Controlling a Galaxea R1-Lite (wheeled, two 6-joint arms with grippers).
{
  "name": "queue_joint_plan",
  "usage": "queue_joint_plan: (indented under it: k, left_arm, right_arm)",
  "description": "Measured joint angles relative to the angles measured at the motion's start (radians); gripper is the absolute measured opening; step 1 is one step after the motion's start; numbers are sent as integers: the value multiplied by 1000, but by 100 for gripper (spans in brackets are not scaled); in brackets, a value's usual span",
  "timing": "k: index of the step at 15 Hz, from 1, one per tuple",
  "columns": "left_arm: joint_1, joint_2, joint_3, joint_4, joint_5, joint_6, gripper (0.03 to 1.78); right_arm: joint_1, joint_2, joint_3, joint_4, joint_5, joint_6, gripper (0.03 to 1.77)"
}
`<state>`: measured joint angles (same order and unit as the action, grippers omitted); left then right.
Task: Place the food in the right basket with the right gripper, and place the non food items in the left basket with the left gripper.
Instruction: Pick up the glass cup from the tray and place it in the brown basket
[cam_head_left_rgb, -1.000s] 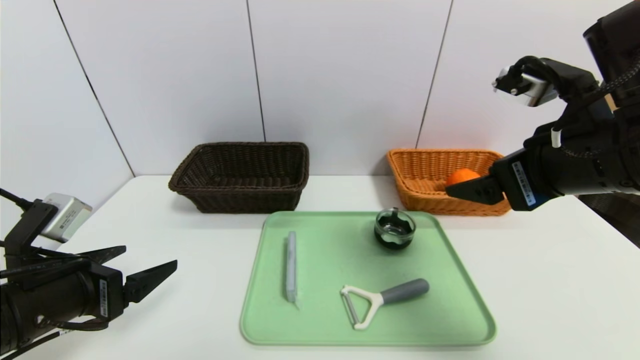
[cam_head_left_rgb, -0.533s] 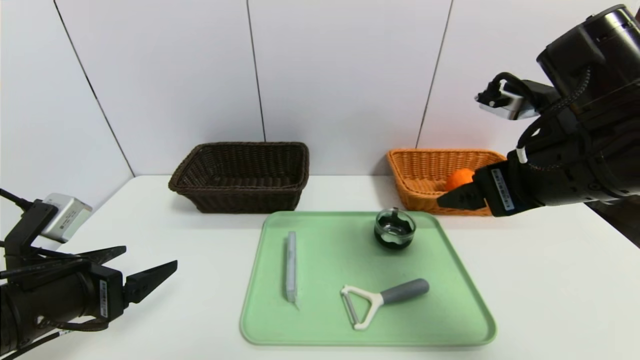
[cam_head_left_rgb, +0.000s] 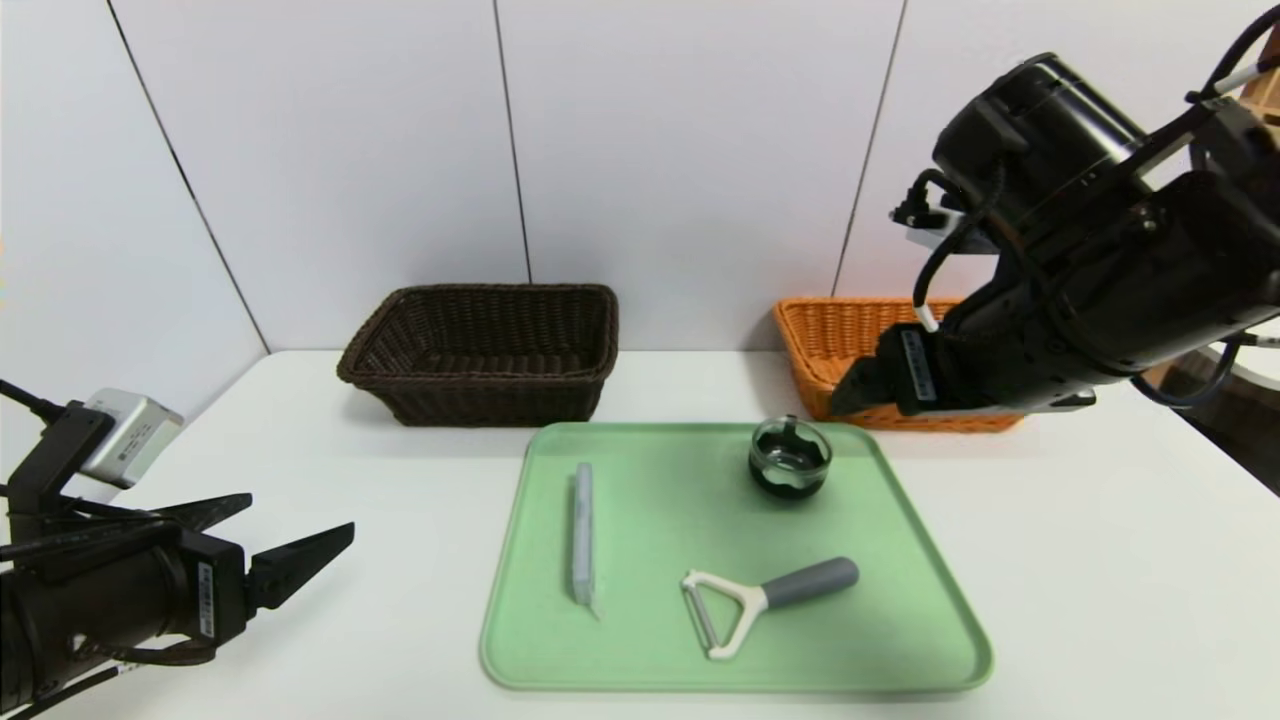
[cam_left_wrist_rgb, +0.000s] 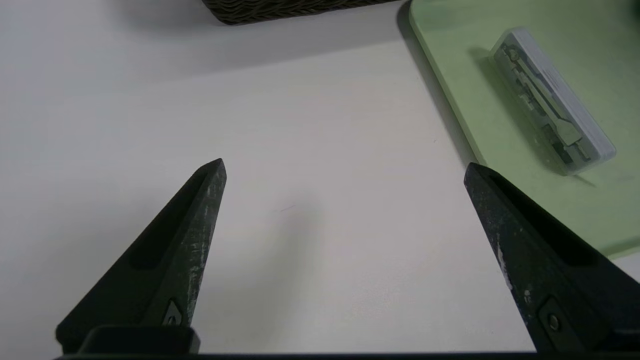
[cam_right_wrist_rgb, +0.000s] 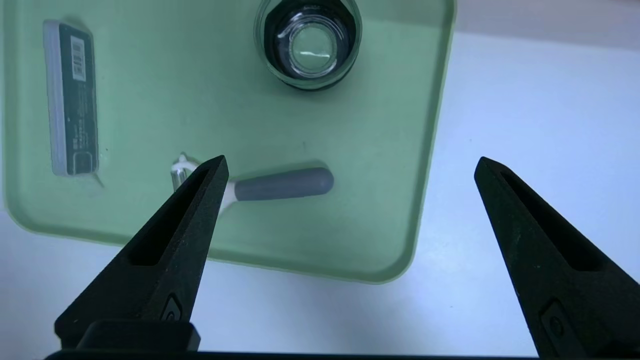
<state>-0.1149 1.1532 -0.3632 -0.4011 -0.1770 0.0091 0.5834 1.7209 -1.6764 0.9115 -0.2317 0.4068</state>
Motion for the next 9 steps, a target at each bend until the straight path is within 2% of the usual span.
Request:
queue_joint_plan:
  k: [3, 9]
  left_arm:
    - [0, -6, 3, 0, 0, 0, 169]
    - [1, -25, 11, 2, 8, 0, 169]
  right_arm:
    - [-7, 64, -50, -2, 2, 26, 169]
    - [-37, 188, -109, -10, 25, 27, 169]
